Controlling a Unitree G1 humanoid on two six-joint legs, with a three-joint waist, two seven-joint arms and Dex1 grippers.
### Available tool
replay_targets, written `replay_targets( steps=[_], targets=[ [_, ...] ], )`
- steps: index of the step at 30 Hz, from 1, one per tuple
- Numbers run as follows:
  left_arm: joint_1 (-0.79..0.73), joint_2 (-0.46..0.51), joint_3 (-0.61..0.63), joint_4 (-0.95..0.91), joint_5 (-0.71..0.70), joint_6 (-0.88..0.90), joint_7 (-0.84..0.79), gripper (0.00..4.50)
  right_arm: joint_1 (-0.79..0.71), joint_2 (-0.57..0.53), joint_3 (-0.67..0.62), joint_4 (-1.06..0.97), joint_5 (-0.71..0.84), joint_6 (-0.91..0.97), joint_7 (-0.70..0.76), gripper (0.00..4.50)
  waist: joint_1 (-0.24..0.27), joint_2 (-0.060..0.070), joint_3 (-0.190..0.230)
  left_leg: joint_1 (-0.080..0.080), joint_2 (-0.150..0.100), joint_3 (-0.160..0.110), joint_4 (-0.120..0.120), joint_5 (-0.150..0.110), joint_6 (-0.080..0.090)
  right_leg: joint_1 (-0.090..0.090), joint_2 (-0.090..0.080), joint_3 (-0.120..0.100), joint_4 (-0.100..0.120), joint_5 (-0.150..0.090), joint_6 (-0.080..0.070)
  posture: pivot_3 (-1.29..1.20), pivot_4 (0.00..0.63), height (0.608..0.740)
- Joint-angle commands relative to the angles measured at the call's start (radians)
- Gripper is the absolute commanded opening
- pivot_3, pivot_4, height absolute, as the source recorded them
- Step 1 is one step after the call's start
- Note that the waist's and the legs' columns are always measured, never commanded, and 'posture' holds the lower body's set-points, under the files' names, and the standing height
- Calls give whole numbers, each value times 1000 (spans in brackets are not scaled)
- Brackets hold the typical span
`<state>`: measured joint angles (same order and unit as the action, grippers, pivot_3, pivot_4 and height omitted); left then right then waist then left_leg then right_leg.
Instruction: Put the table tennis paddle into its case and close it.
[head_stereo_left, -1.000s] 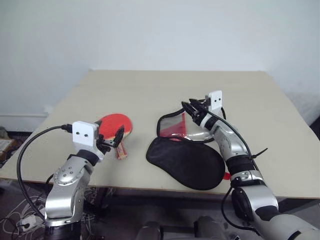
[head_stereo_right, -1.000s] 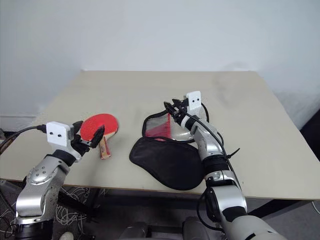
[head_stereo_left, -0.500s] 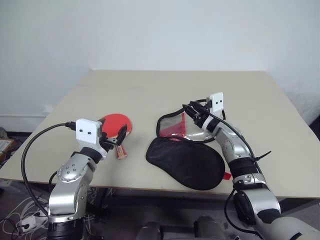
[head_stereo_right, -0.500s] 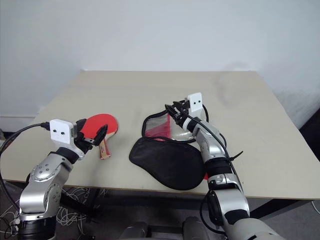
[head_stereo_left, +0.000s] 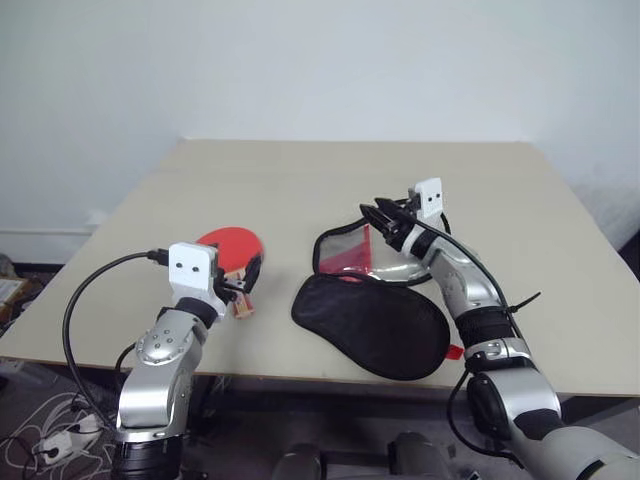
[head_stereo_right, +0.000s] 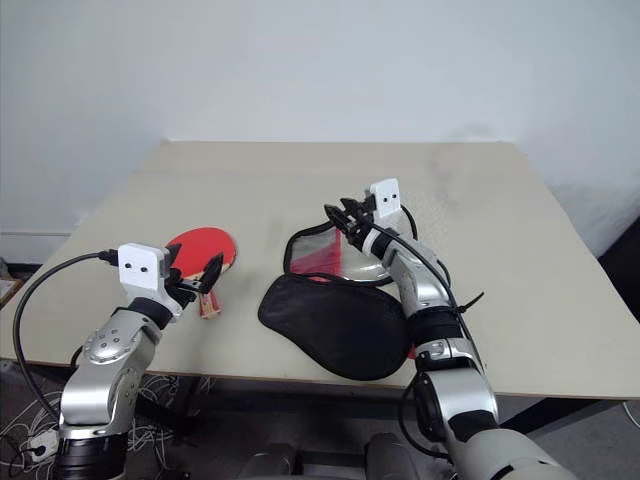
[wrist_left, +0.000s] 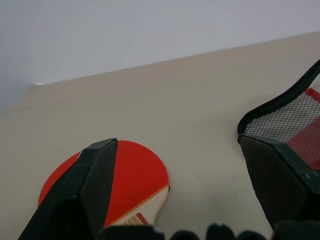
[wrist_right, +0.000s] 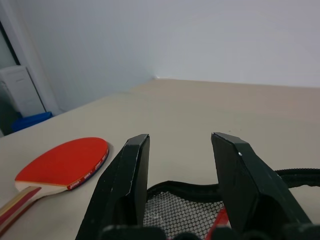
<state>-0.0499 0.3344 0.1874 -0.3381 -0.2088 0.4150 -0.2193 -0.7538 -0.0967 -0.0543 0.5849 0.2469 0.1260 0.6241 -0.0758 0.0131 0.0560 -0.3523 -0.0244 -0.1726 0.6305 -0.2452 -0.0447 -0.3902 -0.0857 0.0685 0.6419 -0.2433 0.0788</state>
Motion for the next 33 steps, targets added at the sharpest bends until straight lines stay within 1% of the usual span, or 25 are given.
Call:
replay_targets(
  steps=[1, 4, 10, 20, 28, 33],
  targets=[
    [-26, -16, 19, -9, 49, 17, 84, 4094, -34, -5, 1, -21, 3, -21, 8, 2128, 0, 0, 0, 0, 0, 0, 0, 0, 0, 0, 0, 0, 0, 0, 0, 0, 0, 740],
    [-27, -40, -10, -3, 121, 48, 167, 4094, -46, -7, 3, -3, -1, -30, 15, 2128, 0, 0, 0, 0, 0, 0, 0, 0, 0, 0, 0, 0, 0, 0, 0, 0, 0, 740],
    [-56, -127, -51, 23, 199, 108, 288, 4094, -74, -8, -1, 34, -7, -49, 22, 2128, 1, 0, 0, 0, 0, 0, 0, 0, 0, 1, 0, 0, 0, 0, 0, 0, 0, 740],
    [-188, -227, -99, 156, 297, 196, 424, 4094, -61, -20, -1, 15, -9, -51, 19, 2128, 1, -1, 0, 0, 0, -1, 1, 1, -1, 1, 0, 0, 0, 0, 0, 0, 0, 740],
    [-215, -261, -97, 197, 333, 275, 478, 4094, -54, -42, -4, 4, -8, -47, 16, 2128, 1, -1, 0, -1, 0, -1, 1, 1, -1, 0, 0, 0, 0, 0, 0, 0, 0, 740],
    [-222, -290, -74, 186, 323, 331, 489, 4094, -54, -42, -1, 3, -8, -49, 12, 2128, 0, -1, 0, -1, 0, -1, 1, 1, -1, 0, 0, -1, 0, 0, 0, 0, 0, 740]
  ],
)
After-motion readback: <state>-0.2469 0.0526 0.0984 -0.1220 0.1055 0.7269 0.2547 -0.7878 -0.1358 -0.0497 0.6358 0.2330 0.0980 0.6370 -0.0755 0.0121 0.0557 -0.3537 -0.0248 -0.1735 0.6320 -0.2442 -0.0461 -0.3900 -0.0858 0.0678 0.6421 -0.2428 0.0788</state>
